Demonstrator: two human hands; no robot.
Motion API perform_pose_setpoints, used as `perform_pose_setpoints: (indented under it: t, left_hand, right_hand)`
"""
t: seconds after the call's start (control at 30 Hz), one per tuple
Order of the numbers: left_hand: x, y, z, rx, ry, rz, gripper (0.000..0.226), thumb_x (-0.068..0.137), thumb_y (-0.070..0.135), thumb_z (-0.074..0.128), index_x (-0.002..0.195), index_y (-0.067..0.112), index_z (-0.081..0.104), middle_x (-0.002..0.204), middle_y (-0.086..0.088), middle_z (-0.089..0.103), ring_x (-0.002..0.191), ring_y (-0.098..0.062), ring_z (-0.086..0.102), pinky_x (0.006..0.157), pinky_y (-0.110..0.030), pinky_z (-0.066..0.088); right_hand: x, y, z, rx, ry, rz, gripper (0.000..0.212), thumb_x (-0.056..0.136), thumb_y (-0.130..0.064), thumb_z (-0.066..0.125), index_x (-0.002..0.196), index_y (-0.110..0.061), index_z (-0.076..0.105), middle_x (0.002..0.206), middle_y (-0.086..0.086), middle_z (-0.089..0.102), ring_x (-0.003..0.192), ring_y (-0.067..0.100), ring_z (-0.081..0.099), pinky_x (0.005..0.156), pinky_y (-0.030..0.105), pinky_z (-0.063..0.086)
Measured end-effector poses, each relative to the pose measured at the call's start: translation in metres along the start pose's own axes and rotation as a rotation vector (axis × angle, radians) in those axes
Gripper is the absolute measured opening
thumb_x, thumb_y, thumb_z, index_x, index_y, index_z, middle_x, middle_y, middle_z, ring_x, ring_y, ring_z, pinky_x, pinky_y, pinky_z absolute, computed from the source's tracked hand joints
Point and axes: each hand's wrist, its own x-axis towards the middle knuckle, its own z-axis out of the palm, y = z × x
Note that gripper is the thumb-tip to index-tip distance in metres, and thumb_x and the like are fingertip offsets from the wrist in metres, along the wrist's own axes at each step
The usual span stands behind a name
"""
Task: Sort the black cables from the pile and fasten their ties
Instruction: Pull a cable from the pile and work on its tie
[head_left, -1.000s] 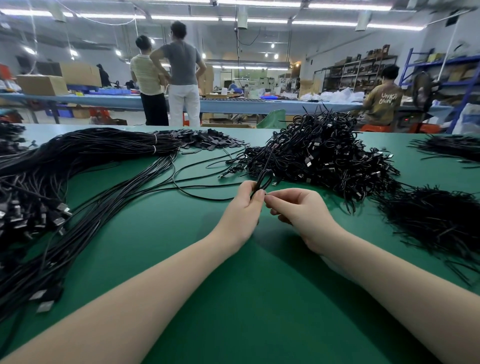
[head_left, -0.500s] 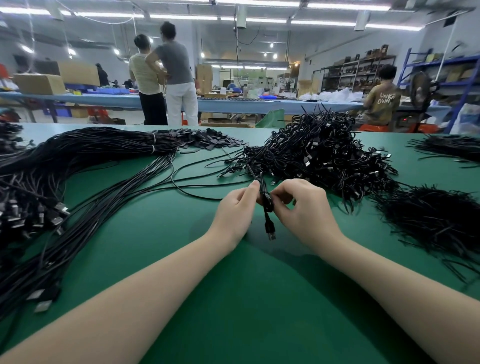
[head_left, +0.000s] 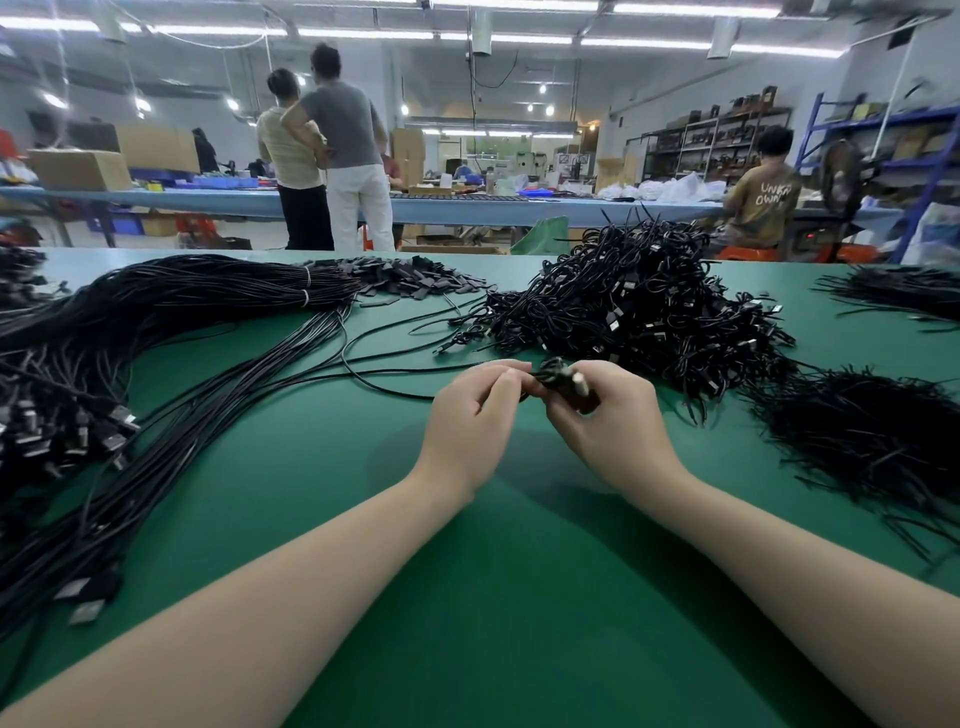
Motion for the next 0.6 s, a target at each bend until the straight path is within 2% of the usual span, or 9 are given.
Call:
perform_pose_setpoints:
  t: [0.1, 0.17, 0.2, 0.33, 0.4, 0.47, 0.53, 0.6]
  left_hand:
    - [-0.002, 0.002, 0.001, 0.008, -0.004, -0.007, 0.035, 0.086, 0.029, 0.038, 0.081, 0.033, 0.072, 0.093, 0.007, 0.070, 0.095, -0.009, 0.060, 0.082, -0.025, 0.048]
    - [-0.003, 0.005, 0.001, -0.050, -0.020, -0.072, 0.035, 0.086, 0.031, 0.038, 0.084, 0.034, 0.073, 0.088, 0.004, 0.070, 0.085, -0.019, 0.064, 0.070, -0.031, 0.050]
    - [-0.003, 0.006, 0.001, -0.082, -0.031, -0.108, 0.034, 0.086, 0.031, 0.039, 0.085, 0.034, 0.073, 0.086, 0.005, 0.070, 0.082, -0.022, 0.066, 0.064, -0.030, 0.050]
    - [-0.001, 0.008, -0.001, -0.237, -0.117, -0.280, 0.035, 0.094, 0.014, 0.038, 0.099, 0.025, 0.071, 0.081, 0.000, 0.068, 0.069, -0.019, 0.071, 0.057, -0.022, 0.050]
    - [0.001, 0.007, -0.005, -0.304, -0.189, -0.362, 0.038, 0.093, 0.008, 0.035, 0.103, 0.024, 0.069, 0.079, 0.001, 0.073, 0.073, -0.016, 0.072, 0.057, -0.017, 0.049]
    - [0.002, 0.005, -0.008, -0.344, -0.252, -0.393, 0.040, 0.094, 0.006, 0.035, 0.106, 0.026, 0.068, 0.083, 0.003, 0.075, 0.081, -0.014, 0.073, 0.061, -0.017, 0.049]
    - [0.003, 0.002, -0.008, -0.309, -0.260, -0.363, 0.040, 0.095, 0.004, 0.039, 0.106, 0.030, 0.068, 0.085, 0.007, 0.074, 0.084, -0.011, 0.070, 0.067, -0.020, 0.047]
    - [0.002, -0.003, -0.006, -0.193, -0.207, -0.260, 0.039, 0.094, 0.004, 0.048, 0.107, 0.034, 0.068, 0.087, 0.011, 0.069, 0.083, -0.012, 0.063, 0.075, -0.023, 0.047]
  right_hand:
    - [0.001, 0.000, 0.001, 0.015, 0.034, -0.023, 0.014, 0.079, -0.003, 0.067, 0.073, -0.015, 0.066, 0.069, -0.010, 0.056, 0.066, 0.000, 0.051, 0.061, 0.006, 0.035]
    - [0.001, 0.000, -0.001, 0.008, 0.028, -0.044, 0.011, 0.080, -0.002, 0.067, 0.077, -0.012, 0.068, 0.070, -0.011, 0.056, 0.068, 0.000, 0.052, 0.064, 0.007, 0.037]
    - [0.001, 0.001, -0.002, -0.004, 0.022, -0.060, 0.010, 0.081, -0.002, 0.067, 0.077, -0.011, 0.068, 0.071, -0.010, 0.057, 0.068, 0.002, 0.051, 0.064, 0.008, 0.037]
    - [0.000, 0.004, -0.006, -0.101, -0.025, -0.169, 0.005, 0.081, 0.001, 0.067, 0.078, -0.004, 0.067, 0.075, 0.002, 0.062, 0.074, 0.018, 0.055, 0.069, 0.026, 0.045]
    - [0.001, 0.005, -0.008, -0.161, -0.021, -0.258, 0.006, 0.079, 0.004, 0.067, 0.077, -0.001, 0.066, 0.074, 0.007, 0.062, 0.074, 0.025, 0.057, 0.069, 0.031, 0.045]
    - [0.001, 0.006, -0.008, -0.207, 0.001, -0.311, 0.007, 0.077, 0.007, 0.069, 0.077, 0.000, 0.066, 0.074, 0.009, 0.062, 0.074, 0.029, 0.057, 0.069, 0.028, 0.042]
    - [0.002, 0.007, -0.007, -0.194, 0.018, -0.300, 0.007, 0.077, 0.006, 0.069, 0.078, 0.000, 0.066, 0.075, 0.008, 0.063, 0.075, 0.029, 0.058, 0.070, 0.026, 0.040]
    - [0.003, 0.007, -0.007, -0.150, 0.035, -0.274, 0.007, 0.078, 0.006, 0.068, 0.079, -0.001, 0.066, 0.075, 0.006, 0.063, 0.075, 0.027, 0.058, 0.071, 0.029, 0.044]
